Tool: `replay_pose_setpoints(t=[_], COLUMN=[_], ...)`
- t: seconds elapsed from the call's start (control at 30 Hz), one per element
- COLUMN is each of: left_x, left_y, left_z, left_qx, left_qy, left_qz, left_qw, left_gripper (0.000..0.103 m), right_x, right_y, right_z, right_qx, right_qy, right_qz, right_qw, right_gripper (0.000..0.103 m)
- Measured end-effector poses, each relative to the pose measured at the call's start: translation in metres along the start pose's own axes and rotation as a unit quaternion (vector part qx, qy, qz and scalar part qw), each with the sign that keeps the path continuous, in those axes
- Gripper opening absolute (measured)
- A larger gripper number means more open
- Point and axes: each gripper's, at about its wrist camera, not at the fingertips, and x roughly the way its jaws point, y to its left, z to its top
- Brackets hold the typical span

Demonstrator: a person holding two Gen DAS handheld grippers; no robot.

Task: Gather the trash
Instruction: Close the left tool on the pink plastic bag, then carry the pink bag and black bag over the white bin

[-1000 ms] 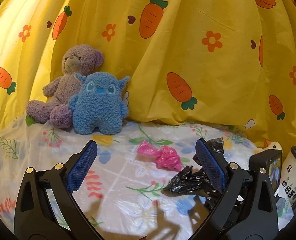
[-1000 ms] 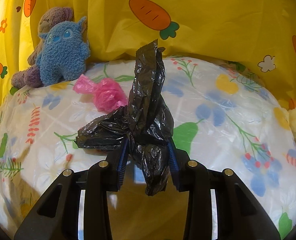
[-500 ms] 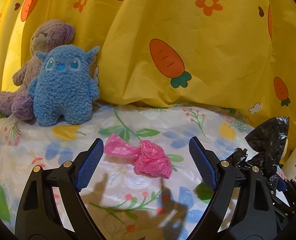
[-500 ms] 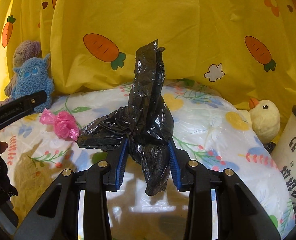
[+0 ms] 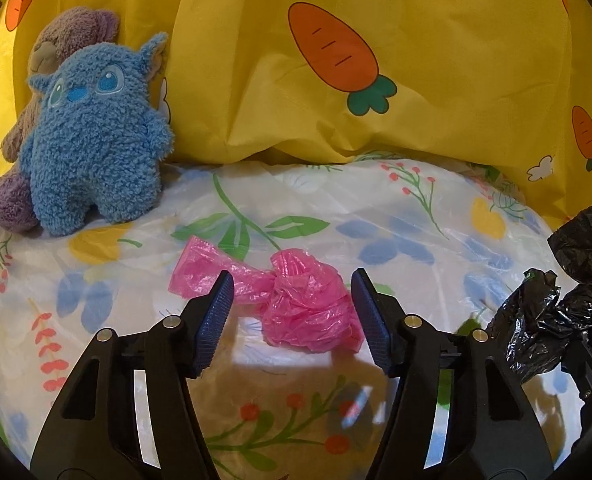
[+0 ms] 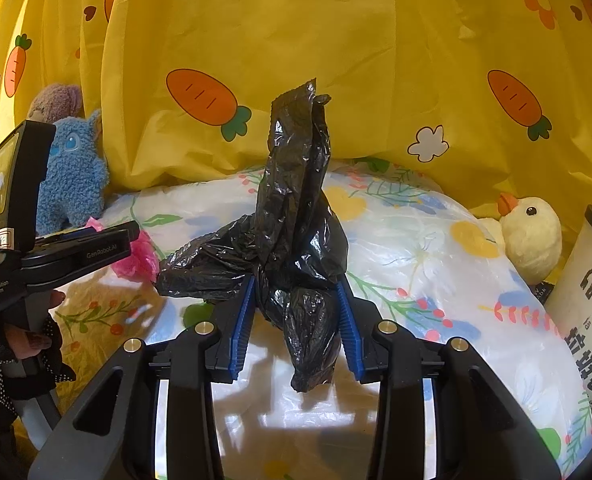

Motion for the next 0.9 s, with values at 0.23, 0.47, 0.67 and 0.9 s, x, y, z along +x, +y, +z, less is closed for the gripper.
replay_pose_setpoints(t=[0.23, 0.47, 0.67, 0.9], left_x=[0.013, 0.014, 0.001, -0.031], left_y=[0.003, 0.009, 0.008, 0.001], left_z=[0.001, 0.002, 0.001, 0.002], left_qx=[-0.004, -0.022, -0.023, -0.021], left_qy=[0.032, 0.035, 0.005, -0.019], left_qz=[-0.037, -0.061, -0.054, -0.063], left_qw=[0.9988, 0.9973, 0.9983, 0.9976], left_gripper=[0.035, 0.026, 0.023, 0.023], right_x=[0.002, 0.003, 0.003, 0.001], right_y=[0.001, 0.002, 0.001, -0.003], right_z=[0.001, 0.001, 0.001, 0.001], right_qx=[-0.002, -0.001, -0.003, 0.008], right_qy=[0.004, 0.007, 0.008, 0.004], right_qz=[0.001, 0.002, 0.001, 0.008], right_qw=[1.000, 1.000, 1.000, 1.000], right_gripper=[0.040, 0.040, 0.040, 0.039])
